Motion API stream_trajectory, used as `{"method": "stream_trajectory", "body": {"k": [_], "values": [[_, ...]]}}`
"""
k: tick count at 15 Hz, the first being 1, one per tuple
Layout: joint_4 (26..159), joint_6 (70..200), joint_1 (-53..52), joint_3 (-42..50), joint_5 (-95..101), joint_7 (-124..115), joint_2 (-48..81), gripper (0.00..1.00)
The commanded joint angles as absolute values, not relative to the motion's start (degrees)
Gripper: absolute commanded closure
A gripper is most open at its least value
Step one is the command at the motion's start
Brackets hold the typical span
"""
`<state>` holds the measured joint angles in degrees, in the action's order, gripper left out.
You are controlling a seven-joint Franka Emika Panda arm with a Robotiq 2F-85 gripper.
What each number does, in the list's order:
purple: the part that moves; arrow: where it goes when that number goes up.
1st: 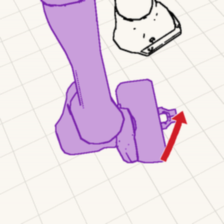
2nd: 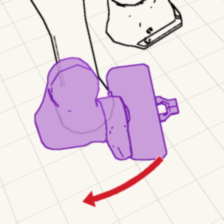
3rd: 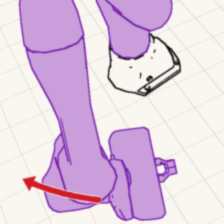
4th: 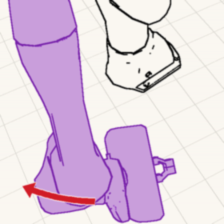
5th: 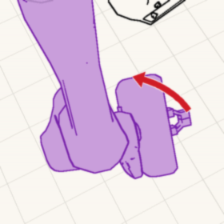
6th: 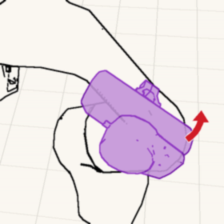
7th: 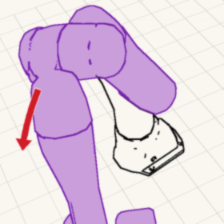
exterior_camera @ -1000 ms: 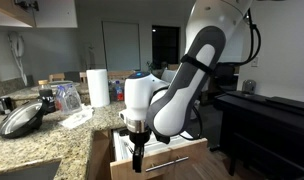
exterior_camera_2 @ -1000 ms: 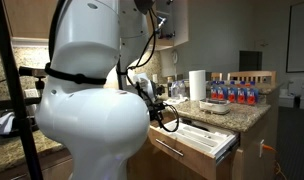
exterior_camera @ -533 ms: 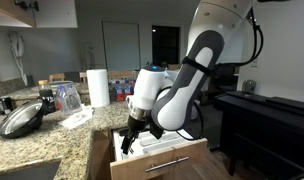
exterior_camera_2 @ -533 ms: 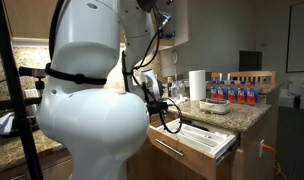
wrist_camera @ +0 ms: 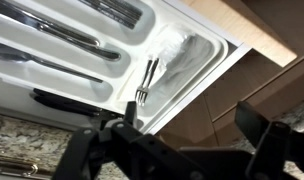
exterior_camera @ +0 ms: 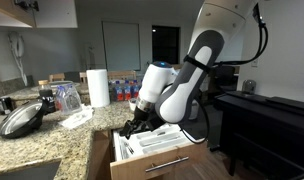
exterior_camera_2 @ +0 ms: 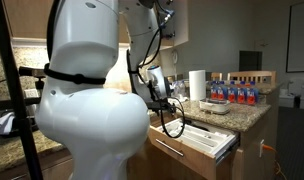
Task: Open the drawer
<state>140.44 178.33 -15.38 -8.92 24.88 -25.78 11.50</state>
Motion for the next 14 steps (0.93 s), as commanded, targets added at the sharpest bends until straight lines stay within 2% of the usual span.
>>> {"method": "stream_trajectory", "body": {"k": [1,5,9,14], "values": [[142.3,179.8,-17.6,-5.1,23.9,-35.1,9.3,0.00],[141.1,177.0,-21.0,0.1,25.3,-46.1,10.4,0.00],[138.6,170.9,-29.0,8.2,32.2,-56.3,12.3,0.00],[137.4,163.7,-32.5,7.7,33.1,-60.1,15.3,0.00]]}}
